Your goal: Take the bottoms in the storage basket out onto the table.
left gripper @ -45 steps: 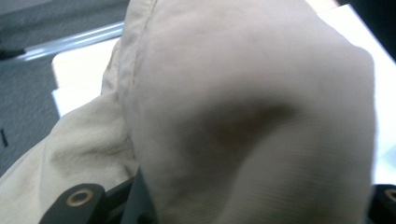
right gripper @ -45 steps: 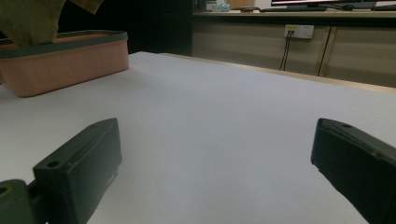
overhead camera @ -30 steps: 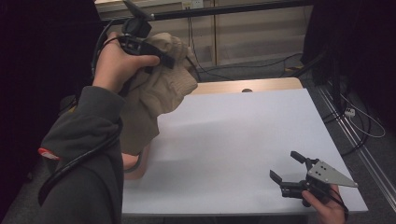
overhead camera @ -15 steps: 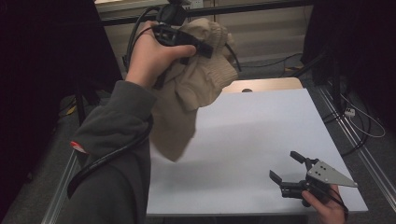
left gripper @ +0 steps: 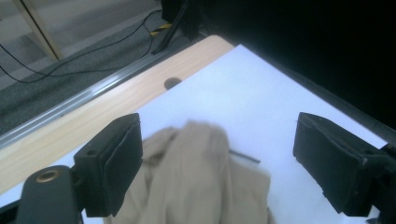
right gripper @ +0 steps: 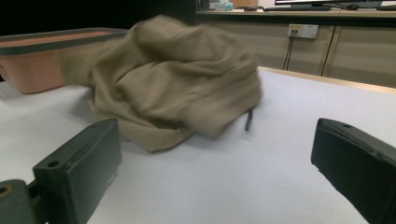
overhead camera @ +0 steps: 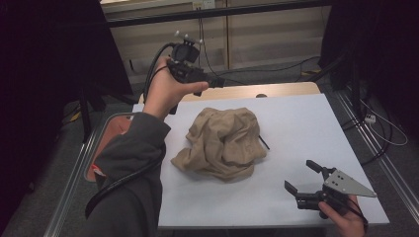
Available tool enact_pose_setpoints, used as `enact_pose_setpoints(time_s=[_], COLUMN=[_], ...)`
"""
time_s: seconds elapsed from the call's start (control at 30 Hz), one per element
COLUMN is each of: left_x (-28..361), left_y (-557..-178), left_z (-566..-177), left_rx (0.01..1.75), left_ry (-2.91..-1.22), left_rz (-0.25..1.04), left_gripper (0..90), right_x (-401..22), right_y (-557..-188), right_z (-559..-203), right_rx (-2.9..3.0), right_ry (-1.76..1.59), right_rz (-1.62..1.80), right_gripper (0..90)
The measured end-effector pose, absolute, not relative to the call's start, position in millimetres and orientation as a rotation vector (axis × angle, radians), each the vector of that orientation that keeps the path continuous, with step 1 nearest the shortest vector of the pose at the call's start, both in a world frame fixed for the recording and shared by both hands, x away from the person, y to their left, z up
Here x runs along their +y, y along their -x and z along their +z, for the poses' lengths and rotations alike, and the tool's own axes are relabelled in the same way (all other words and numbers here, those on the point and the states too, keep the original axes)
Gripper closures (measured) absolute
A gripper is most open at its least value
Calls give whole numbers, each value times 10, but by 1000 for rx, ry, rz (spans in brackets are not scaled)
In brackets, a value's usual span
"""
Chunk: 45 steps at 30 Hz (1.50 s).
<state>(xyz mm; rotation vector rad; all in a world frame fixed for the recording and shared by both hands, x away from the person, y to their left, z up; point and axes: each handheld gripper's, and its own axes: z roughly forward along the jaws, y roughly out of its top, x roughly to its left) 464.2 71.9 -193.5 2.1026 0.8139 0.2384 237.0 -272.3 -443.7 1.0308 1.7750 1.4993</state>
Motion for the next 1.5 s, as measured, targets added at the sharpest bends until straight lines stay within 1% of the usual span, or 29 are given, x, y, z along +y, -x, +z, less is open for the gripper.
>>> enact_pose_setpoints(time_s=[0.2,0.4,0.47,0.57,0.7,0.87,0.93,1.03,1.1,1.2,1.23,1.37,1.5], left_x=[907,1082,1137,1209,1280,1367,1394,1403,1390,1355,1343,1268,1126], left_y=[-4608,-4561,-4544,-4515,-4492,-4463,-4439,-4372,-4309,-4252,-4242,-4199,-4130], left_z=[-2337,-2779,-2919,-3141,-3372,-3554,-3623,-3725,-3756,-3776,-3778,-3712,-3669], left_rx=[827,885,907,950,988,1030,1043,1045,1014,982,973,937,880], left_ry=[-2101,-2067,-2063,-2021,-2024,-1996,-1982,-1989,-2002,-2010,-2012,-2018,-2024], left_rz=[229,216,237,198,239,280,292,273,288,245,255,259,206], left_gripper=[125,106,106,106,118,177,234,258,256,217,212,212,240], right_x=[-2700,-2684,-2675,-2666,-2653,-2619,-2611,-2602,-2600,-2595,-2593,-2588,-2590], right_y=[-2413,-2475,-2498,-2526,-2551,-2548,-2547,-2546,-2547,-2555,-2554,-2549,-2552], right_z=[-4445,-4456,-4460,-4470,-4487,-4489,-4492,-4497,-4498,-4506,-4507,-4502,-4505], right_rx=[1797,1820,1823,1839,1841,1861,1867,1875,1876,1881,1882,1886,1890], right_ry=[-1024,-1020,-1019,-1012,-1025,-1006,-1002,-1002,-1003,-1006,-1005,-996,-997], right_rz=[1465,1437,1422,1402,1409,1406,1403,1399,1399,1404,1402,1403,1404], right_gripper=[11,11,11,11,11,11,11,11,11,11,11,11,11])
